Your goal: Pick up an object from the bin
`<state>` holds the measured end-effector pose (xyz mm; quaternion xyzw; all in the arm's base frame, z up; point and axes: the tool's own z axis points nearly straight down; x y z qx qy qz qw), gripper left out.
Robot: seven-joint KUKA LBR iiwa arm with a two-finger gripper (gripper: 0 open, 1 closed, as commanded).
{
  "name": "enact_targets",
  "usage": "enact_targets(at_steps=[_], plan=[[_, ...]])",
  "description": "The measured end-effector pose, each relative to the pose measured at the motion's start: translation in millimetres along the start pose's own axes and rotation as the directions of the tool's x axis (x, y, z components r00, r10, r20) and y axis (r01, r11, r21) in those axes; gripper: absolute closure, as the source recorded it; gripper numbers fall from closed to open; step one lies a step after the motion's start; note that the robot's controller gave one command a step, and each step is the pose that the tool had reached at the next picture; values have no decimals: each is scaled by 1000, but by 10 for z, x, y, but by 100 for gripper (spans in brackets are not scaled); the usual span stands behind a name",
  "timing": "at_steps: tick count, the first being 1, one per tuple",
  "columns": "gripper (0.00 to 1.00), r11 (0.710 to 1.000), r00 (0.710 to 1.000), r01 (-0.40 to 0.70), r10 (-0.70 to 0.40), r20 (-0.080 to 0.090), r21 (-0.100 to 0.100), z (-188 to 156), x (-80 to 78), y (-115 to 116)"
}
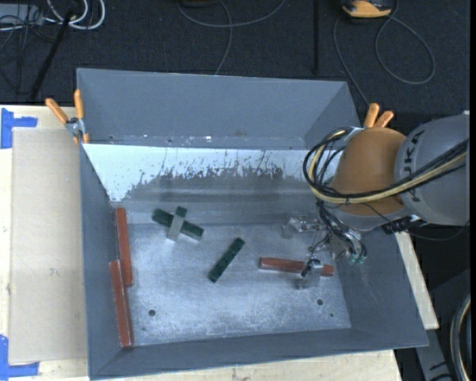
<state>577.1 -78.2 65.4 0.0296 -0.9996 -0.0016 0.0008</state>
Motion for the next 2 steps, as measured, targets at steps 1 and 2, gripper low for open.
enact_targets(at_steps=[1,2], plan=[[100,1000,1000,-1,1,3,3,-45,-2,-27],[100,999,999,36,-36,11,4,-1497,-193,310]])
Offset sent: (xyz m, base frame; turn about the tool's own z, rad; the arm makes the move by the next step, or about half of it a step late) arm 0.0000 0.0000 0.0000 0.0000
